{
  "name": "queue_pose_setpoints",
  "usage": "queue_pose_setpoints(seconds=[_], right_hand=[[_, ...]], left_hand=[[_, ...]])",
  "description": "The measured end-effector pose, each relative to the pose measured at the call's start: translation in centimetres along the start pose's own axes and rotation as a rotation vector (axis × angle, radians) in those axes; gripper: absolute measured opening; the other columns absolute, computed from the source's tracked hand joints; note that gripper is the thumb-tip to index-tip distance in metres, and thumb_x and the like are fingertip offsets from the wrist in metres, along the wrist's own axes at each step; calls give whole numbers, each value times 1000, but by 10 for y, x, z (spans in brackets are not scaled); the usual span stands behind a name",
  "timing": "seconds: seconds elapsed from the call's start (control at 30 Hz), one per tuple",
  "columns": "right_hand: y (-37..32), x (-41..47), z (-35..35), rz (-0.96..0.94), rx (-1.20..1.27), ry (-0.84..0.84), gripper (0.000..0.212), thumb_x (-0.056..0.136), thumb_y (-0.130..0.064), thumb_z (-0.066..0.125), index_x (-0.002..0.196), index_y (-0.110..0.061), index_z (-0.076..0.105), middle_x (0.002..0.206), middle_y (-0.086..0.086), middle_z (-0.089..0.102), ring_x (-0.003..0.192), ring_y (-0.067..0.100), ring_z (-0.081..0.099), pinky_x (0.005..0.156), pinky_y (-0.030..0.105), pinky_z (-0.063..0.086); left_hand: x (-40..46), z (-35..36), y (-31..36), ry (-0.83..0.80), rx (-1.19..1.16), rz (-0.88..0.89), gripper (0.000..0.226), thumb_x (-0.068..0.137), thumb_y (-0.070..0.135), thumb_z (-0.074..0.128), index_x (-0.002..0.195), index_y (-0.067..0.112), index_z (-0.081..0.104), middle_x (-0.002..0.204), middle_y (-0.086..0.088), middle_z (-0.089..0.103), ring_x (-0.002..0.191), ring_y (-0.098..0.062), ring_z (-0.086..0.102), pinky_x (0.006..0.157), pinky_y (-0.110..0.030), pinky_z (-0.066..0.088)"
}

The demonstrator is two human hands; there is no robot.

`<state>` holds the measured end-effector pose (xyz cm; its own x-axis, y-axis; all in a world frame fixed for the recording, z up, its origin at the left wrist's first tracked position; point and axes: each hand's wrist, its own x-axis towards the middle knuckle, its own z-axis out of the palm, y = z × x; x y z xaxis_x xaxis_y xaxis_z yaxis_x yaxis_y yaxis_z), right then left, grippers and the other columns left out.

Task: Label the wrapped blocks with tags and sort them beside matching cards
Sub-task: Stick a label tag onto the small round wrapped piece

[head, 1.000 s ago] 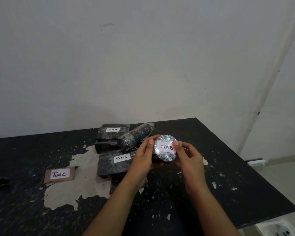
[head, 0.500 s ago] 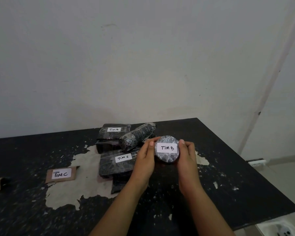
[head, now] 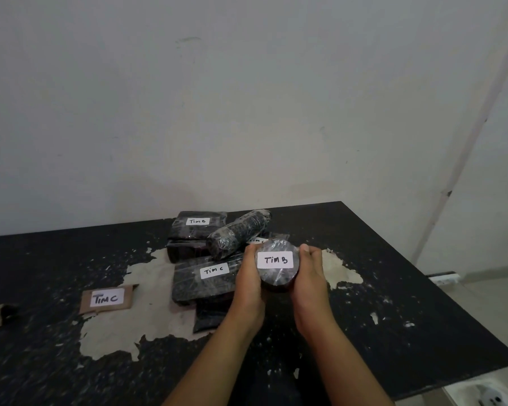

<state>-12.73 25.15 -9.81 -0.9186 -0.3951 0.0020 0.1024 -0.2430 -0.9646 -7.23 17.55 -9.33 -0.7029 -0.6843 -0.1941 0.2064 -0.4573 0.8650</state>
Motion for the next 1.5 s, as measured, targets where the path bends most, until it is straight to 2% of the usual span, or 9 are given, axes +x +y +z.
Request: queue_pose_setpoints(seconds=[0.13,0.23,0.4,0.57,0.77,1.13,1.27,1.4,1.5], right_hand=[[3,3,2,-40,-45,-15,25,119,-35,43,112,-18,59,104,5,77,93,15,73,66,22,57],[8,4,3,-59,-75,-9,24,118,-33,44,109,-20,61,102,7,76,92,18,71,73,33,56],[11,4,9,-12,-17,-49,33,117,-46,46,101,-29,69,107,6,80,107,29,77,94,50,61],[2,0,16,-46,-17,-86,31,116,-44,48,111,-23,70,106,-1,82,107,23,79,93,45,63],[-3,-6,14,-91,-113,-256,19,104,-32,75,122,-35,68,120,0,76,97,10,80,82,37,69],[4,-18,14,-134,-88,-252,20,107,-41,67,122,-30,76,108,-5,82,96,16,80,77,27,65],[11,-19,14,-137,-96,-245,18,108,-40,68,121,-31,75,107,-7,82,95,20,81,83,40,69],[20,-18,13,-98,-40,-275,26,104,-28,76,128,-32,67,110,-3,82,100,22,81,87,43,68],[22,-16,13,-168,-196,-375,49,95,-27,85,137,-43,66,124,-10,75,106,15,77,88,37,68]], left_hand=[[3,-4,2,36,-84,-38,46,113,43,46,112,9,78,95,-7,83,80,-17,80,71,-31,61],[10,-9,6,62,-82,-38,43,109,41,55,128,6,72,100,-8,79,84,-20,77,76,-35,59],[16,-15,13,114,-61,-42,25,107,36,58,111,15,72,79,-3,76,65,-17,74,62,-29,57],[13,-21,20,98,20,-26,39,110,41,52,100,15,79,86,-6,82,74,-19,77,72,-34,57],[14,-39,39,153,258,133,58,112,64,29,116,27,74,107,-7,83,108,-30,77,103,-53,58],[-5,-57,41,141,412,190,52,108,71,34,141,41,61,124,-1,77,116,-21,72,109,-50,56],[-8,-67,38,156,487,195,90,83,101,32,140,40,64,134,0,74,126,-21,69,114,-50,52],[-17,-73,35,90,613,271,36,104,67,53,120,40,69,113,6,79,103,-11,76,95,-39,63],[-16,-81,37,122,601,322,30,105,58,59,123,36,71,111,7,80,99,-7,77,84,-27,61]])
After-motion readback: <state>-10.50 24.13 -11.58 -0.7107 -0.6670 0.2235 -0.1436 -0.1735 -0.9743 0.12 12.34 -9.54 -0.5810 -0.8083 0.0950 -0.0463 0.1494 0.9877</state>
